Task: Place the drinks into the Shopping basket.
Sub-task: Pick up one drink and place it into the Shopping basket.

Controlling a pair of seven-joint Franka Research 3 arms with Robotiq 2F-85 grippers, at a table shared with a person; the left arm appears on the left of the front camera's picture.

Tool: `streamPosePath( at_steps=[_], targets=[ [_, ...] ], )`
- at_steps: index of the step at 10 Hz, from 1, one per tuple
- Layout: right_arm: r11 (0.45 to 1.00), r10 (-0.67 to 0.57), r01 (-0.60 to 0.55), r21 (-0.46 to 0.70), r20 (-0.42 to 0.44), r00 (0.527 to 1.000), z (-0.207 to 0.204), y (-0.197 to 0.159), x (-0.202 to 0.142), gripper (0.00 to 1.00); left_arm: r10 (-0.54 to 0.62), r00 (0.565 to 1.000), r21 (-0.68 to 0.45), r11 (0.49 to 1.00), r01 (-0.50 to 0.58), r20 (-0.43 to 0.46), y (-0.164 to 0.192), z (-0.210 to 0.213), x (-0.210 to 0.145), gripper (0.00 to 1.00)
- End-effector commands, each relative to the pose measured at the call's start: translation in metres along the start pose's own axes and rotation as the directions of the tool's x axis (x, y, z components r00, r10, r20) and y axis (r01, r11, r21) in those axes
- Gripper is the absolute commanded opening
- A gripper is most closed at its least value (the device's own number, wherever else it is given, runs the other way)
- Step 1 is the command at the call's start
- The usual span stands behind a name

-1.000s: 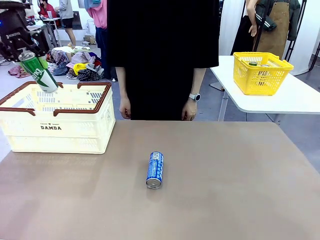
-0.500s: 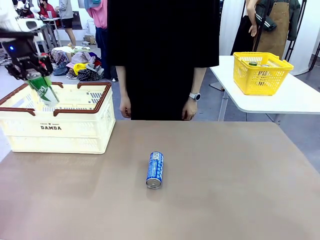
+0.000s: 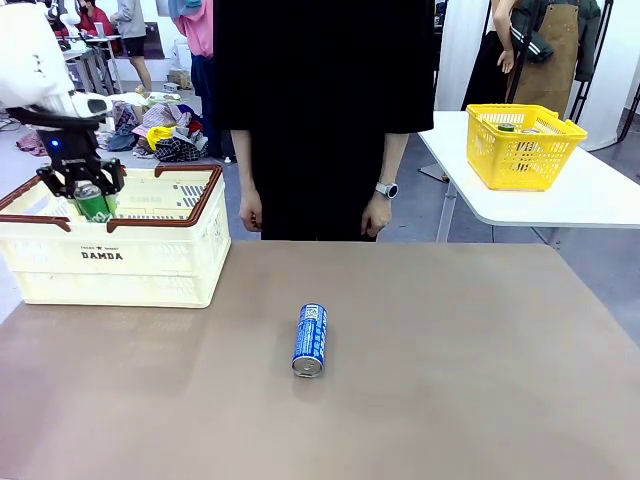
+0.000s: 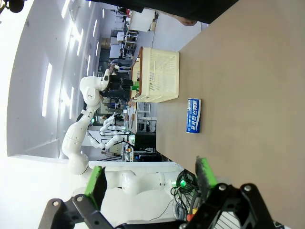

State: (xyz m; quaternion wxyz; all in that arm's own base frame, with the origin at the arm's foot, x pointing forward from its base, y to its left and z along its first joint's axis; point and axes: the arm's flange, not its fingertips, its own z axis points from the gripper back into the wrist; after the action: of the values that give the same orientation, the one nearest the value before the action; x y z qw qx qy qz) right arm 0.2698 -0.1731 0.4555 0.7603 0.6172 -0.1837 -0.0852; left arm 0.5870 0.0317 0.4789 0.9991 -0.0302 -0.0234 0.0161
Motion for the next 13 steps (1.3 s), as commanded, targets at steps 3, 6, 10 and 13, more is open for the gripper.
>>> streamPosePath(
  at_steps=[3,6,10,13],
  targets=[
    [1.0,0.013,-0.013,0.02,0.009,1.0,0.0,0.002,0.002,1.0,-0.094,0.994,0.061,0.993,0.098,-0.063,-0.013,-0.042,0.005,0.0],
    [1.0,0.013,-0.013,0.02,0.009,1.0,0.0,0.002,0.002,1.0,-0.103,0.991,0.065,0.992,0.108,-0.084,-0.014,-0.061,0.014,0.0],
    [1.0,0.013,-0.013,0.02,0.009,1.0,0.0,0.002,0.002,1.0,-0.092,0.991,0.054,0.994,0.098,-0.102,-0.016,-0.063,0.016,1.0],
    [1.0,0.013,-0.013,0.02,0.009,1.0,0.0,0.002,0.002,1.0,-0.095,0.992,0.044,0.994,0.099,-0.088,-0.017,-0.06,0.014,1.0]
  ],
)
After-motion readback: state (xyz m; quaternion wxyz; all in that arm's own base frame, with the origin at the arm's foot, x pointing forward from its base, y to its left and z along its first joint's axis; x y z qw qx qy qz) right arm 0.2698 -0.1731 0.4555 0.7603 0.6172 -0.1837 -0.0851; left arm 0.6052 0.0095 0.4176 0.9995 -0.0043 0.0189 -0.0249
